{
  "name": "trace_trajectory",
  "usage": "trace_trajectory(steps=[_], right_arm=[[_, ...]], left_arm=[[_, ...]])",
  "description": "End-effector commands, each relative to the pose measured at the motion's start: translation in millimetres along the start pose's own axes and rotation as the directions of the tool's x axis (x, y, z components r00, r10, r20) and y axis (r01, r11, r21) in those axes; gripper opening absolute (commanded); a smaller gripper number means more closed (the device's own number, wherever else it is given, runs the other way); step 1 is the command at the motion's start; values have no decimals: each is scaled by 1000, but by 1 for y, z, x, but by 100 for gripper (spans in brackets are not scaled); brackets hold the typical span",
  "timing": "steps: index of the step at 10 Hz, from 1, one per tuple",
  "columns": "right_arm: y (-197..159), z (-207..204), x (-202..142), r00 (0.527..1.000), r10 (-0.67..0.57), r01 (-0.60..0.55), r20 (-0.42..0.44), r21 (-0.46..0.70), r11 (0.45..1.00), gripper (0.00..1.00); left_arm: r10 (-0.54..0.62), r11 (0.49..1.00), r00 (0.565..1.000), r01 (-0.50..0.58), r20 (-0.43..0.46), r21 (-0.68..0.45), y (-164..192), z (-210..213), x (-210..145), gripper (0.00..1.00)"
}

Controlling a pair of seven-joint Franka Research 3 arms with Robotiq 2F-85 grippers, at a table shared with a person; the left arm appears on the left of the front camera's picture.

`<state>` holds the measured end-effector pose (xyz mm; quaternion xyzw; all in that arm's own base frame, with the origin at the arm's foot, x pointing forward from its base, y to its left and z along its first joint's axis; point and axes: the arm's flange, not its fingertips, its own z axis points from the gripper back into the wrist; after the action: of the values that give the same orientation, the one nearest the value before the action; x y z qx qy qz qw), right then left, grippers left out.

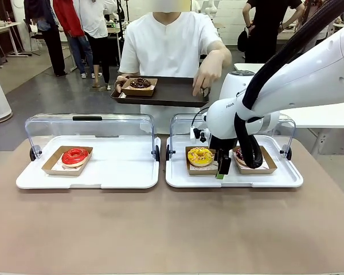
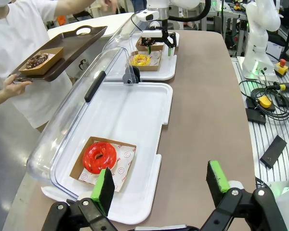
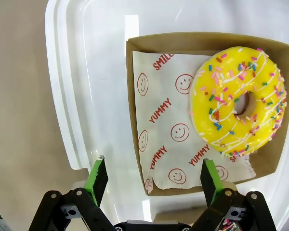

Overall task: Provide the desired donut to the person.
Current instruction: Pick up and lift the Paper togo box containing the Donut pointed at by the person.

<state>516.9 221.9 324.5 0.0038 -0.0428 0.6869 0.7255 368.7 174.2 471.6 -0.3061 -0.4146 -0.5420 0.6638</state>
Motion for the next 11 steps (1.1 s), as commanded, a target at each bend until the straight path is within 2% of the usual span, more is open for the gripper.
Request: trace_trajectory(steps=[1,2,3,4,5,6,11], right_arm=[[-5,-6,3,1000,-17,17,16,8,1000,100],[-6,-6,2,1000,-13,13,25,14,1000,41],[-6,-5,1,999,-13,12,30,17,1000,41],[-6,-5,1,999,-14,14,32,17,1000,0],[-6,-5,2,999,-13,12,34,15,1000,36],[-6,-5,2,999,-12,11,34,17,1000,0],[-4,-4,2,1000,3,-3,24,28,1000,0]], left_arm=[[1,1000,1000,-1,0,7,0,1,0,100],[1,1000,1000,-1,0,7,0,1,0,100],[1,1000,1000,-1,0,7,0,1,0,100],[1,1000,1000,-1,0,7,0,1,0,100],[1,1000,1000,-1,0,7,0,1,0,100],[1,1000,1000,-1,0,7,0,1,0,100],[1,1000,1000,-1,0,7,0,1,0,100]])
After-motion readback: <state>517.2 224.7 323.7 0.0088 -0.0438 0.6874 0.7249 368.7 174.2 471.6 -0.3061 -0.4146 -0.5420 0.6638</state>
